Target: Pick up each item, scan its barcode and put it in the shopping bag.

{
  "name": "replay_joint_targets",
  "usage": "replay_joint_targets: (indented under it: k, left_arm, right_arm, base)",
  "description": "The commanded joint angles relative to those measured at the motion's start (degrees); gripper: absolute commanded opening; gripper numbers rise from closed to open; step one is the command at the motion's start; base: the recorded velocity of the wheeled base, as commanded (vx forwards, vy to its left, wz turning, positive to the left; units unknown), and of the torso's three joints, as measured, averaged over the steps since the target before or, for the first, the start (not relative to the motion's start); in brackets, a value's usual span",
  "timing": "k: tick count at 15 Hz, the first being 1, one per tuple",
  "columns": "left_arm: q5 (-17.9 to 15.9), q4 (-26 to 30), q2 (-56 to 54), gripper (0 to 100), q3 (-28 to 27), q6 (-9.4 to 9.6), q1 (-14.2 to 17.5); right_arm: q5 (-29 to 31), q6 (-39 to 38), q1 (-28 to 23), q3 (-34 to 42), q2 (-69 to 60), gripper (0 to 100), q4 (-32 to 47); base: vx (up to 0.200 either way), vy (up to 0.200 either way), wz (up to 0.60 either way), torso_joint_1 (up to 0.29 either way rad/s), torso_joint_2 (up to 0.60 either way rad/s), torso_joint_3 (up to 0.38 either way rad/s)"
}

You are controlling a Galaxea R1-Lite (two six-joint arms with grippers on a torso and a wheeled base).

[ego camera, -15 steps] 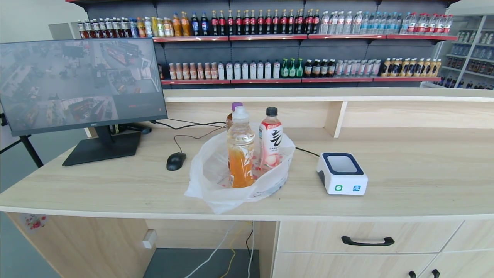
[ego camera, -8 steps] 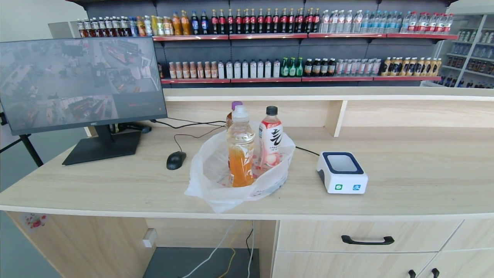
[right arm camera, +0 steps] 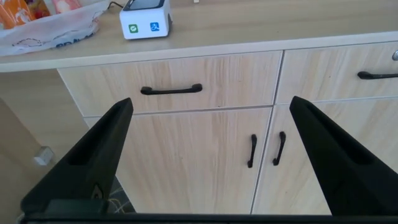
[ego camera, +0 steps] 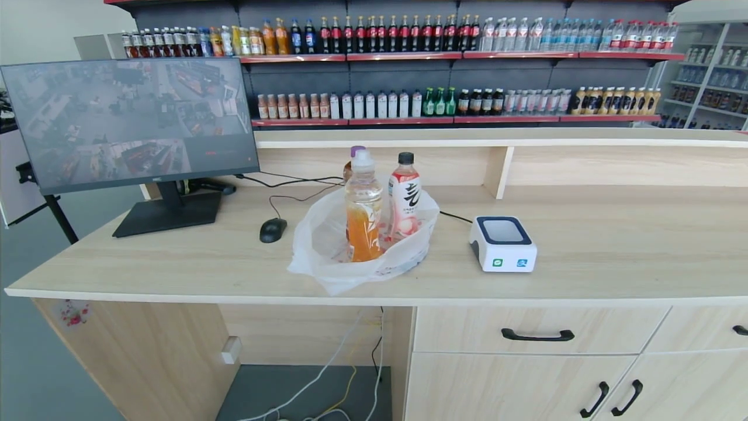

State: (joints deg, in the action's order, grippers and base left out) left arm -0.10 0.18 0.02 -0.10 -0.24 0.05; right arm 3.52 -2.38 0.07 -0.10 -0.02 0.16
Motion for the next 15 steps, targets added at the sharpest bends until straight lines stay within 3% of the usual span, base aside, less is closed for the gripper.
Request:
replay_joint_targets:
  k: [1,15]
  left_arm:
    - [0.01,-0.01,-0.02,100,0.01,-0.02,0.04]
    - [0.01,-0.01,-0.02,100,0.01,-0.11,0.04]
  right_arm:
    - [-0.01,0.0,0.01,0.01,0.02,100,0.02]
    - [-0.01,0.0,0.01,0.01,0.02,100,0.02]
  base:
    - [0.0,-0.2,0.0,-0.007,0.0,0.007]
    - [0.0,-0.2,0.0,0.003,0.0,0.002]
